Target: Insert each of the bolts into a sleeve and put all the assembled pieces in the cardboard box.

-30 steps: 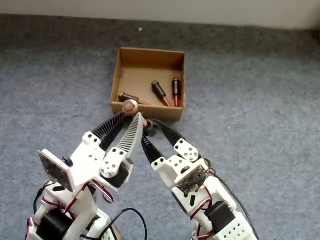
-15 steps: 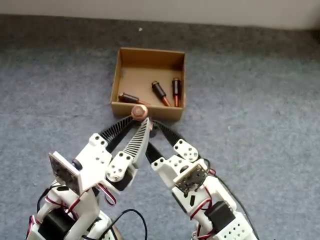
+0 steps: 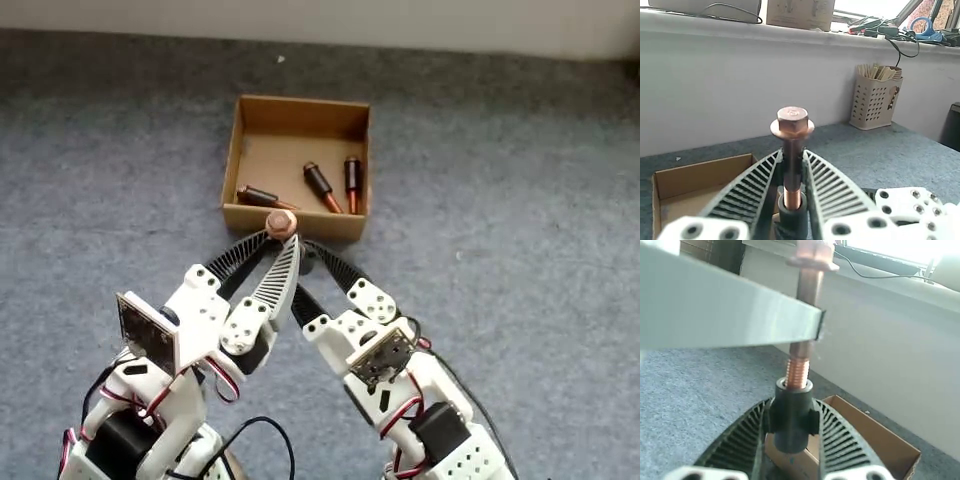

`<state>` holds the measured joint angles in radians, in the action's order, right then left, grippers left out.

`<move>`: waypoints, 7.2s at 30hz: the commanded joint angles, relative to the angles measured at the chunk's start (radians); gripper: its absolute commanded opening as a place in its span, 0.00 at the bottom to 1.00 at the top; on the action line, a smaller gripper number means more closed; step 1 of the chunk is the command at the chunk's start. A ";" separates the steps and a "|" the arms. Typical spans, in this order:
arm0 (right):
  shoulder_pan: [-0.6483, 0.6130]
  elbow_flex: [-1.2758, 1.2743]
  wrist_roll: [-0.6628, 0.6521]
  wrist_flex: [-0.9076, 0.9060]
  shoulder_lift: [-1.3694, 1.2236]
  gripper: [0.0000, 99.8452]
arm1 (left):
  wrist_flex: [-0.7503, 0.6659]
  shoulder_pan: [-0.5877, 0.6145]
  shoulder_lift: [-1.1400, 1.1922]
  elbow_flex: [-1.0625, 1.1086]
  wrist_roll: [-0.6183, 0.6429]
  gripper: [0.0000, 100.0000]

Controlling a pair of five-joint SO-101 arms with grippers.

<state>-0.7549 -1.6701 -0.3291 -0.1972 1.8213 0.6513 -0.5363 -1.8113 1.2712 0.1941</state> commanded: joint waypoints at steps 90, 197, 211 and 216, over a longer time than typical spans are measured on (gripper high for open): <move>0.143 0.921 -0.005 -0.349 -1.102 0.01 | 0.232 0.719 -0.010 0.415 -0.316 0.02; 0.081 2.322 -0.311 -1.199 -2.635 0.18 | 0.279 1.043 -0.010 0.315 -0.327 0.02; 0.116 2.322 -0.394 -1.236 -2.738 0.18 | 0.279 1.043 -0.010 0.315 -0.327 0.02; 0.116 2.322 -0.396 -1.297 -2.707 0.11 | 0.279 1.043 -0.010 0.315 -0.327 0.02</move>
<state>-0.6859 0.6621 -0.7142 -1.4507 -0.8915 0.9291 0.5163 -1.8128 1.6256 -0.1435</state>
